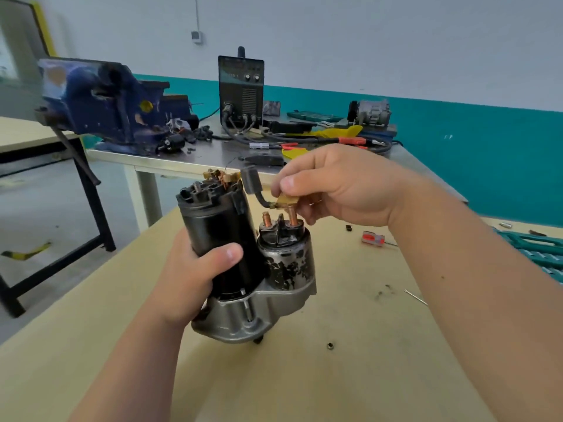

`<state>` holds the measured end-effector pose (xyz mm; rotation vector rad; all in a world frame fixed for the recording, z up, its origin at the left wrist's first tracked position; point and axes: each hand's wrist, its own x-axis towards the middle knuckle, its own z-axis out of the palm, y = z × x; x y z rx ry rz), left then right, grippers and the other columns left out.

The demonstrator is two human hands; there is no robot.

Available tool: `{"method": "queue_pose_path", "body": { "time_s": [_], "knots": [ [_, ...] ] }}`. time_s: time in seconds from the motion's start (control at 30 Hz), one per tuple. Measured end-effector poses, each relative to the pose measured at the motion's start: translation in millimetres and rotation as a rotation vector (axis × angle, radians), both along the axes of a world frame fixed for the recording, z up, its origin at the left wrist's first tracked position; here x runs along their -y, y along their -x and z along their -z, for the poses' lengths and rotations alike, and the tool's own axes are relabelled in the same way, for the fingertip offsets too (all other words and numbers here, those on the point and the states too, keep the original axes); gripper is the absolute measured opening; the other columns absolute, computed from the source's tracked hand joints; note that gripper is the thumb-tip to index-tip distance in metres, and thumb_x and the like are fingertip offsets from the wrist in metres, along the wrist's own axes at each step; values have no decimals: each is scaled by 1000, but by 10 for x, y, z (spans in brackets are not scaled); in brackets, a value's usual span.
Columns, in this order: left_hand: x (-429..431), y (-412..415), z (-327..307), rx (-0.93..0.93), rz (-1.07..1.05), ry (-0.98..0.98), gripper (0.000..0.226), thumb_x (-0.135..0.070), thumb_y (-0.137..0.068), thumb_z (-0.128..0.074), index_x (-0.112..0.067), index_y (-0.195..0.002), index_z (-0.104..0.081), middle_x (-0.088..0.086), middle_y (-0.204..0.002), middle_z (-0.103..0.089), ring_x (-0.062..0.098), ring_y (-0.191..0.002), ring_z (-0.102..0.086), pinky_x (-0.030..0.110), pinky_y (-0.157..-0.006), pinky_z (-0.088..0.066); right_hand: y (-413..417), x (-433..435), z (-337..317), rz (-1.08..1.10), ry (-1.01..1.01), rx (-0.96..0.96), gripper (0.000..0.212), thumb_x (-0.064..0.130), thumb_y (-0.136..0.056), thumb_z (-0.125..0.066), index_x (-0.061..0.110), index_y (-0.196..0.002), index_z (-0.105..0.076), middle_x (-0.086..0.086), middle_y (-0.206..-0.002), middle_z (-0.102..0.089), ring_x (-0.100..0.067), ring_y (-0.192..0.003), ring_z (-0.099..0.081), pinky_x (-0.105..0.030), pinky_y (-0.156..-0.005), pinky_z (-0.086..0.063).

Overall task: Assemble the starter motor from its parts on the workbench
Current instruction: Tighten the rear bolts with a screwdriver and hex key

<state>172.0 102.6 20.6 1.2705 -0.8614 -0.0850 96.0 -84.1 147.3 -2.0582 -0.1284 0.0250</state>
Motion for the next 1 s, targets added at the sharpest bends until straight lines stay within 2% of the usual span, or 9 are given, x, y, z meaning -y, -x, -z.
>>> {"method": "queue_pose_path", "body": {
  "time_s": [0.07,0.17,0.27,0.33,0.5,0.6,0.73,0.83,1.0],
  "knots": [
    [7,25,0,-5,-6,-6,34,-42,-63,-69,-33,-95,-69,3,-89,-70,27,-85,-70,41,-70,-58,37,4,-50,9,0,21,21,11,-94,-57,16,-82,-74,2,-68,-66,-8,-56,-53,-22,-55,-49],
    [22,48,10,17,-37,-16,32,-43,-62,-69,-32,-92,-68,3,-86,-70,23,-81,-69,37,-69,-59,121,29,-141,18,-70,61,24,11,-92,-58,13,-77,-76,1,-65,-62,-8,-53,-51,-20,-53,-47],
    [34,65,-2,23,-53,-26,36,-44,-62,-69,-27,-93,-66,4,-86,-69,24,-82,-69,35,-69,-58,210,7,-144,48,146,53,16,13,-91,-61,13,-85,-77,4,-59,-62,-5,-50,-53,-18,-52,-49],
    [31,74,-14,26,-42,-27,37,-43,-62,-69,-25,-94,-66,4,-86,-69,24,-82,-69,34,-69,-58,221,-41,-101,85,187,40,12,12,-91,-62,12,-90,-74,5,-55,-61,-5,-47,-53,-18,-49,-49],
    [46,93,-23,31,-26,-22,38,-41,-63,-69,-25,-97,-66,8,-90,-69,29,-87,-69,38,-72,-58,296,-35,-158,75,190,-26,10,11,-88,-64,11,-80,-70,4,-57,-60,-8,-49,-54,-20,-50,-48],
    [49,93,-28,39,-39,-23,42,-41,-64,-69,-20,-99,-64,11,-90,-68,31,-87,-68,41,-72,-57,361,-46,-158,74,249,39,11,15,-88,-65,16,-79,-72,7,-55,-62,-5,-49,-57,-17,-51,-49],
    [62,97,-22,39,-43,-26,46,-40,-64,-69,-14,-101,-62,10,-89,-67,30,-86,-67,38,-71,-56,401,-62,-122,122,292,98,13,20,-88,-65,22,-79,-75,8,-54,-63,-3,-48,-59,-13,-51,-48],
    [77,114,-22,41,-51,-32,44,-40,-64,-70,-17,-101,-64,10,-89,-68,29,-86,-69,37,-71,-57,421,-44,-104,163,297,124,13,21,-89,-65,23,-81,-76,8,-54,-64,-3,-48,-60,-14,-51,-49],
    [93,109,-31,45,-72,-40,52,-41,-63,-70,-10,-105,-61,11,-90,-68,29,-87,-68,36,-70,-57,410,-22,-49,213,330,170,15,24,-90,-64,23,-81,-75,6,-57,-67,-4,-52,-63,-14,-52,-49]
  ]
}}
